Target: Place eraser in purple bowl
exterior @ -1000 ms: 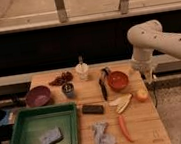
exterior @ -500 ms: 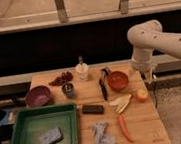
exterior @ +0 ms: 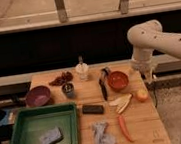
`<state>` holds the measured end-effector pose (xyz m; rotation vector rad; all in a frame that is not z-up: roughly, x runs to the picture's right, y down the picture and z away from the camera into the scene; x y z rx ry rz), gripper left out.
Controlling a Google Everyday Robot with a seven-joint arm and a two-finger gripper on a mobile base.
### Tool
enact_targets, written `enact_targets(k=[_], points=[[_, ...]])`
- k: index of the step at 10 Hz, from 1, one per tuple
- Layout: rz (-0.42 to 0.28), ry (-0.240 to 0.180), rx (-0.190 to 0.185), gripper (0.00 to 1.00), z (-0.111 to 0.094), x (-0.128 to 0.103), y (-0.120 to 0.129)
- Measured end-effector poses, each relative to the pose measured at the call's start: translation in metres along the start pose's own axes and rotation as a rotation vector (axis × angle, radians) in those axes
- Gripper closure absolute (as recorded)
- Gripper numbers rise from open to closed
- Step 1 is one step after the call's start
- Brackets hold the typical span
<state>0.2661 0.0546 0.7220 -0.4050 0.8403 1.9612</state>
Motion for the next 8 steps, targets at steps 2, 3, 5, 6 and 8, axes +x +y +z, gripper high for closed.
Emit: enact_targets(k=[2,3,5,6,8], points=[[0.000,0.000,0.000,0.35,0.000,0.000,0.000],[0.000,0.000,0.000,0.35,0.000,0.000,0.000],[-0.002,-0.001,0.001,0.35,0.000,0.001,0.000],[-0.016,-0.013,0.000,0.35,-0.001,0.000,0.002],[-0.094,-0.032,-0.001,0.35,-0.001,0.001,0.013]])
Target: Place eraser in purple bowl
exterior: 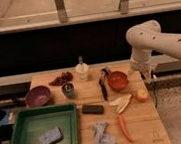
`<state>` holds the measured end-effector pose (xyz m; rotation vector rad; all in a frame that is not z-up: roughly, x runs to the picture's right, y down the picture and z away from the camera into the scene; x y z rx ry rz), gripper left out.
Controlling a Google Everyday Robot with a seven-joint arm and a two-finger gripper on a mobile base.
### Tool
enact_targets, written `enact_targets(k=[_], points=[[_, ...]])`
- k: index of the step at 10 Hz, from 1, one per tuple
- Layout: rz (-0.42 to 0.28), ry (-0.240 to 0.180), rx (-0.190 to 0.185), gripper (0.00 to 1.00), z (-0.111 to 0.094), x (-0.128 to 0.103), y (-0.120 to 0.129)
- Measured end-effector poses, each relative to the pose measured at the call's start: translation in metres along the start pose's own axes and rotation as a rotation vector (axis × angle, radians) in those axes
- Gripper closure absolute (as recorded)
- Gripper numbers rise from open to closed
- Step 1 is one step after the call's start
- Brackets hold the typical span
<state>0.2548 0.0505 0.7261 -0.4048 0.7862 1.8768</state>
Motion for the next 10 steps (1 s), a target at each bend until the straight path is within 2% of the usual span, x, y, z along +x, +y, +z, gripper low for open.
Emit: enact_targets(k=[3,4,8,10], points=[[-0.239,0.002,-0.028,0.35,0.004,0.024,0.060],[-0.373,0.003,-0.035,0.35,0.007,0.042,0.084],[-0.761,0.016,-0.050,0.35,0.011,0.111,0.136],[-0.780,0.011,-0.045,0.35,0.012,0.113,0.136]])
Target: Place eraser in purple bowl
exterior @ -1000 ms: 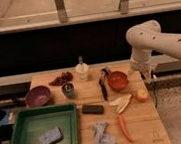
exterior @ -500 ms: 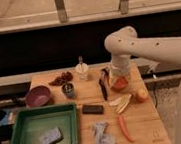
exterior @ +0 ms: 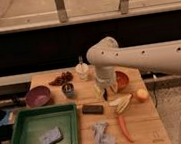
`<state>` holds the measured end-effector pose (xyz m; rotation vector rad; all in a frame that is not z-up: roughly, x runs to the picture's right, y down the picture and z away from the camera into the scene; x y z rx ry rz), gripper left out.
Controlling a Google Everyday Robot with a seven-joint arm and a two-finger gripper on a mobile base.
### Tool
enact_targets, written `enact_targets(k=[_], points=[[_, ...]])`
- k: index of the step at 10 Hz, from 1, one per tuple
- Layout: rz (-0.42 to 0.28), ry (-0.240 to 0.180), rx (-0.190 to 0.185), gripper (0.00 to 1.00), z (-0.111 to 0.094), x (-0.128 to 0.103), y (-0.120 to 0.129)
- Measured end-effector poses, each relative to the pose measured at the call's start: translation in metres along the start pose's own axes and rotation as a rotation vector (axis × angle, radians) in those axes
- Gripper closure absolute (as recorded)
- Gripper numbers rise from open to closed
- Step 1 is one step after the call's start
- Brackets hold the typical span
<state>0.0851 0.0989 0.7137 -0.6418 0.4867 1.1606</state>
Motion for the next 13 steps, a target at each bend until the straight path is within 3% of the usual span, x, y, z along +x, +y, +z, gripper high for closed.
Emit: enact_targets(k=[3,6,9,13], points=[[-0.005,0.005,0.001,0.35,0.003,0.000,0.002],[-0.096,0.006,0.018,0.35,0.031,-0.023,0.030],[-0.212,0.030,0.006,0.35,0.071,-0.053,0.069],[-0.282,0.081,-0.019,0.35,0.100,-0.054,0.065]])
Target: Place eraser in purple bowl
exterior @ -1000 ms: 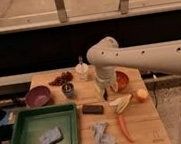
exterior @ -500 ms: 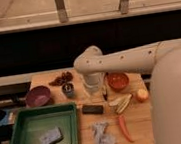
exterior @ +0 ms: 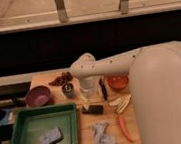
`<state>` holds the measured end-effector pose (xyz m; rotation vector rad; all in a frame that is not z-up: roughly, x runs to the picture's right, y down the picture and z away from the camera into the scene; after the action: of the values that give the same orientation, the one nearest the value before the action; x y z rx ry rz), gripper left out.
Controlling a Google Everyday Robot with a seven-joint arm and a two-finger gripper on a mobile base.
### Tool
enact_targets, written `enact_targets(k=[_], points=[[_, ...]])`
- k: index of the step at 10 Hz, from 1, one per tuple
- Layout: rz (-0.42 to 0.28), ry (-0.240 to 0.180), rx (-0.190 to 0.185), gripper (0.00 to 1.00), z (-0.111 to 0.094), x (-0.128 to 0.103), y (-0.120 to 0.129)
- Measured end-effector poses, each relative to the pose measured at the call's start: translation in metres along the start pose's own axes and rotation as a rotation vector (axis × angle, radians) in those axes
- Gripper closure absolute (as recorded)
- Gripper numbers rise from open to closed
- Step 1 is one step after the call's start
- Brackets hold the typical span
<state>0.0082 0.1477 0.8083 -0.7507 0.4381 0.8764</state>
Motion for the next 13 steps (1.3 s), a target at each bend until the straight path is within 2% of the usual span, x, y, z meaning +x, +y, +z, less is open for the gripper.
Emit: enact_targets(k=[4,7,11,13], points=[[-0.041,0.044,-0.055,0.35,0.030,0.002,0.003],[-0.071,0.032,-0.092,0.35,0.040,-0.002,0.002],[-0.114,0.083,-0.109,0.36,0.061,-0.008,0.005],[-0.115,0.092,-0.100,0.49,0.063,-0.008,0.006]])
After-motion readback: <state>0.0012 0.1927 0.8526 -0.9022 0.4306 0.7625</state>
